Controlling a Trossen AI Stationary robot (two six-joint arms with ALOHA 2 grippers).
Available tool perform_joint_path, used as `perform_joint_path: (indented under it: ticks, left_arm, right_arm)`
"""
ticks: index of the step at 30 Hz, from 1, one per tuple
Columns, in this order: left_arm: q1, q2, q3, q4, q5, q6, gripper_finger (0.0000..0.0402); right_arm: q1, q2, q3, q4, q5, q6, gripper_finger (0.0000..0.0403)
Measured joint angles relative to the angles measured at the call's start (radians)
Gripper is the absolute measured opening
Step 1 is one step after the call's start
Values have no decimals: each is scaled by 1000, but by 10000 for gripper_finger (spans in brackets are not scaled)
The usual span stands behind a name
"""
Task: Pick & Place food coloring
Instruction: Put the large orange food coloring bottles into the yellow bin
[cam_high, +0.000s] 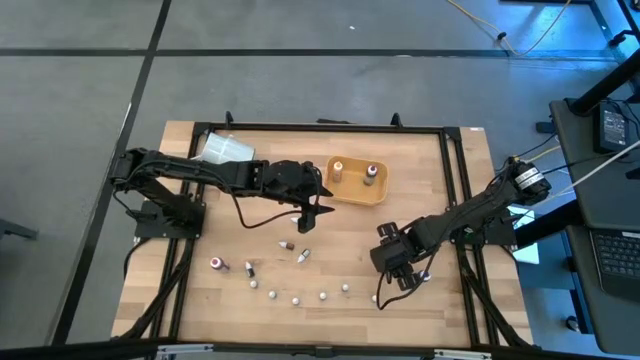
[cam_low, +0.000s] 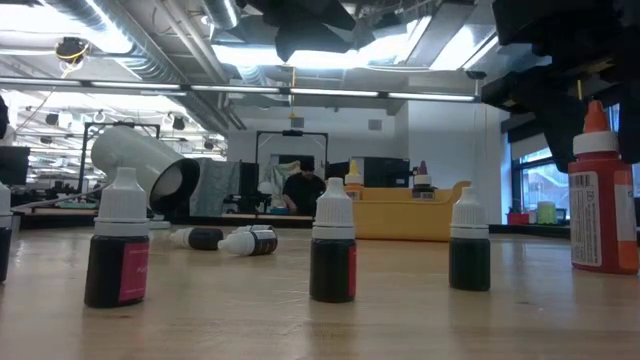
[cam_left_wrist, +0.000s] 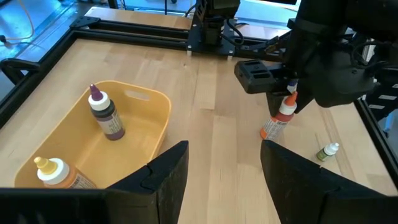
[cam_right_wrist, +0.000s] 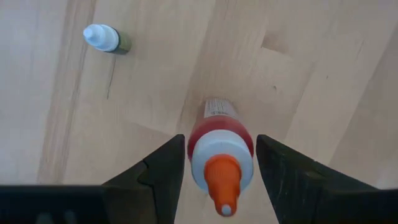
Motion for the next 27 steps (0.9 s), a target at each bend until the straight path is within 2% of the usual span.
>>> perform_joint_path:
  ticks: [5,14,20,23,27]
  left_arm:
    - [0,0,0,0,0,0,196]
    - [0,0,0,-1,-1,0,196]
    - [0,0,0,-1,-20,0,194]
    - [0,0,0,-2,-21,0,196]
    - [0,0,0,-2,-22,0,194]
  right_arm:
    - [0,-2,0,3,0,2,193]
    - [0,-7,3,5,5,27,125]
    - [0,-6,6,0,5,72,124]
    - [0,-1,36,-60,7,79,124]
    - [-4,-9,128,-184,81,77,124]
